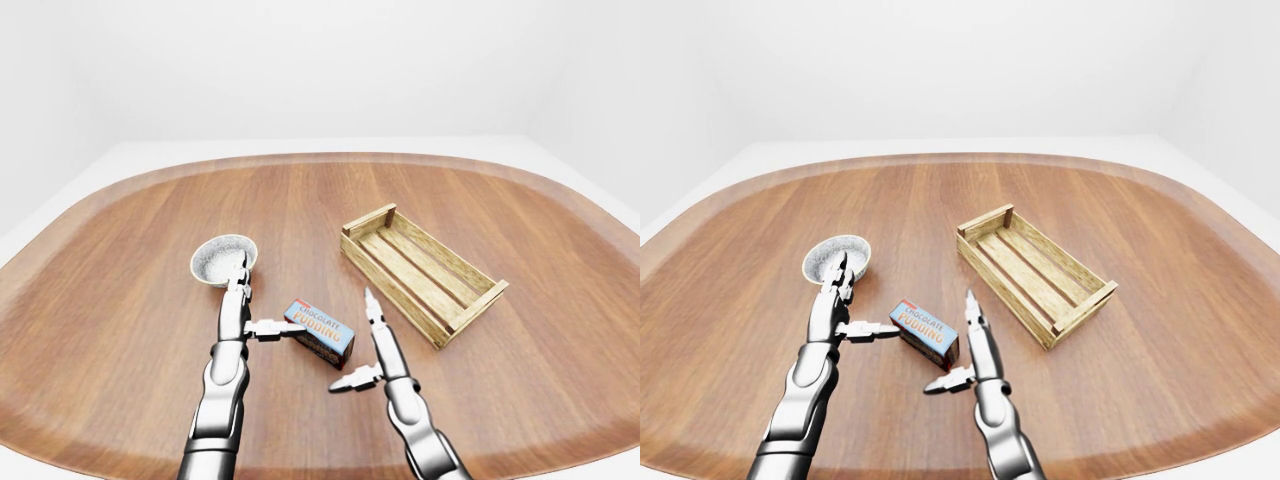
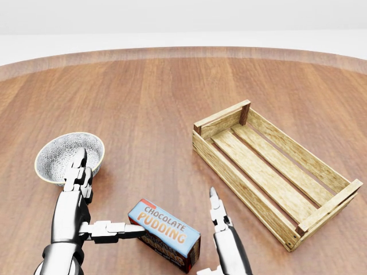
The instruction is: Pick up the chocolate pudding and put it in the tray.
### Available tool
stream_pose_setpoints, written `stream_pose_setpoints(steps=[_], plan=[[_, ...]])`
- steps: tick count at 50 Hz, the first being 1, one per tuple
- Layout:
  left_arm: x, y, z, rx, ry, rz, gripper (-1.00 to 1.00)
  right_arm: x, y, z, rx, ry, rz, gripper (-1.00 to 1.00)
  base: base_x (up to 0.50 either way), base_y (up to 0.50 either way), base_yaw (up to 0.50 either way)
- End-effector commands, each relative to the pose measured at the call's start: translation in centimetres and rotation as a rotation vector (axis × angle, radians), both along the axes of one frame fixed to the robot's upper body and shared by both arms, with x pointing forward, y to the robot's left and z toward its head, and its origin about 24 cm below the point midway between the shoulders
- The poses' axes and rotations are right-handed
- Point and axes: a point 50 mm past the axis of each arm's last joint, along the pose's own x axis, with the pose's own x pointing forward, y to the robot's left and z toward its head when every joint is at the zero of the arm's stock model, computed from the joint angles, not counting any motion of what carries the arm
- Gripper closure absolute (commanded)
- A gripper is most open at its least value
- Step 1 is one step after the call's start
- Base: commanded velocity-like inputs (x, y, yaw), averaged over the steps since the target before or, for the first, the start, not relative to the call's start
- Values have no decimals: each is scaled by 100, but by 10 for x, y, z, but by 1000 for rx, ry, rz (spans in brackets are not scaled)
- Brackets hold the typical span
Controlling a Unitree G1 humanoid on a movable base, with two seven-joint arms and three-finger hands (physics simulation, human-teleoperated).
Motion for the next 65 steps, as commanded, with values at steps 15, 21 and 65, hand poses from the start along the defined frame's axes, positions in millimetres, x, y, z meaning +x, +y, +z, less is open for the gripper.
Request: stream_pose_setpoints(steps=[15,21,65], plan=[[-1,0,1,11,5,-3,-100,-1,10,-16,-76,47,23,-100,0,0,0],[-1,0,0,12,4,-3,-100,-2,11,-20,-92,61,23,-100,0,0,0],[-1,0,0,12,3,-3,-100,-4,14,-10,-81,17,38,100,0,0,0]])
